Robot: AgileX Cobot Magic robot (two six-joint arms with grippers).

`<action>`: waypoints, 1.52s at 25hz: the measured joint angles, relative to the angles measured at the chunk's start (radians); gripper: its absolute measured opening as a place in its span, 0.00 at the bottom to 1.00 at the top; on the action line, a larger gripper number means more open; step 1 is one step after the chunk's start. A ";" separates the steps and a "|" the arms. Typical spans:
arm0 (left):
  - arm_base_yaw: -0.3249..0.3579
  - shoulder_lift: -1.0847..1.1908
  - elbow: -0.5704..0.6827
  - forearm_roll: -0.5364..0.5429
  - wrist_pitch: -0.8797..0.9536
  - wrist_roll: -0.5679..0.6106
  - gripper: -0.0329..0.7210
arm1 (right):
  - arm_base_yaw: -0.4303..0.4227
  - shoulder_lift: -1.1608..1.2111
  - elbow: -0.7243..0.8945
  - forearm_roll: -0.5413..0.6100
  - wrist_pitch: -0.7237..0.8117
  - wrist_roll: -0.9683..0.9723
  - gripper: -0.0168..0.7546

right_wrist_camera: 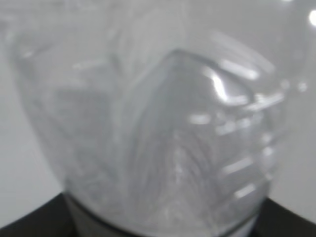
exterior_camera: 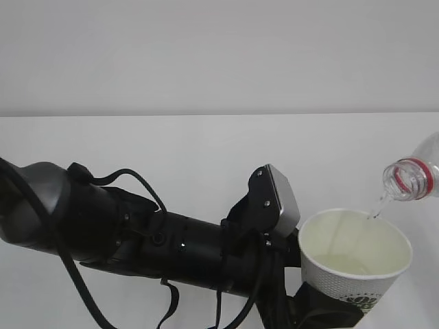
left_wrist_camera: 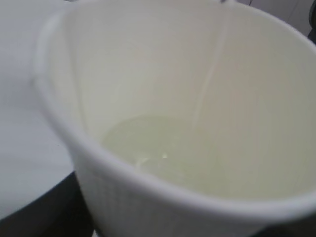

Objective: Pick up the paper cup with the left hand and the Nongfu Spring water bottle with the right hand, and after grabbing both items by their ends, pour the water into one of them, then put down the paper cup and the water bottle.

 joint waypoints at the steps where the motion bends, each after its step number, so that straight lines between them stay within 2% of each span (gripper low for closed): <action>1: 0.000 0.000 0.000 0.000 0.000 0.000 0.75 | 0.000 0.000 0.000 0.000 0.000 -0.002 0.55; 38: 0.000 0.000 0.000 0.000 0.000 0.000 0.75 | 0.000 0.000 0.000 0.000 -0.004 -0.013 0.55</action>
